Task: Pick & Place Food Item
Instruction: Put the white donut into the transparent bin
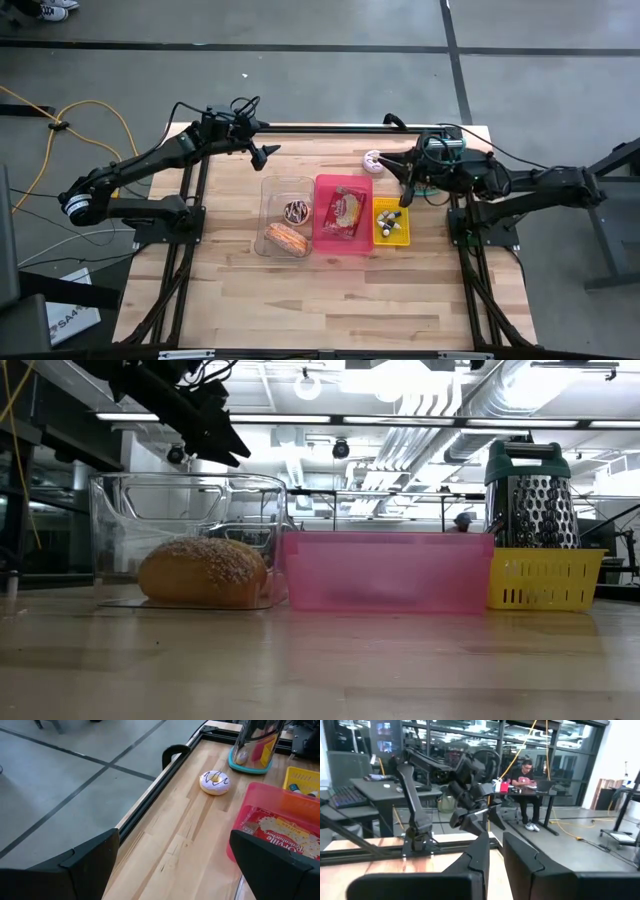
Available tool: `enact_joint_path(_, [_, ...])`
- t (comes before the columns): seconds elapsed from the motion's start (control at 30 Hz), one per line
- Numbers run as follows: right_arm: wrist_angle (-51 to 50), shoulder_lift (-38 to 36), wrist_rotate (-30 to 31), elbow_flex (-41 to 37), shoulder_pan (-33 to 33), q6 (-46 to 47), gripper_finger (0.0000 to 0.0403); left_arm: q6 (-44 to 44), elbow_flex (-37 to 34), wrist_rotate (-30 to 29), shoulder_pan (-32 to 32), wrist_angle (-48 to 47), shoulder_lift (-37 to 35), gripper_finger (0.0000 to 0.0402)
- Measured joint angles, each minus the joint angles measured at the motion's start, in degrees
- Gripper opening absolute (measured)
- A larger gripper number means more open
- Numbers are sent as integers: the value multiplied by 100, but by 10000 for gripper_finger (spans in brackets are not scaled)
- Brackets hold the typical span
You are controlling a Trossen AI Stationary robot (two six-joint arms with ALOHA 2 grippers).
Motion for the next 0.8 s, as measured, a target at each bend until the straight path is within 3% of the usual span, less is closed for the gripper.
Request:
enact_joint_path(0.37, [-506, 262, -89, 20, -632, 428, 44, 0, 0, 0, 0, 1, 0, 372])
enact_joint_path(0.63, [-1767, 884, -887, 729, -1287, 623, 44, 0, 0, 0, -2, 2, 1, 372])
enact_joint_path(0.8, [-2835, 1481, -854, 1358, -1475, 567, 44, 0, 0, 0, 0, 0, 2, 372])
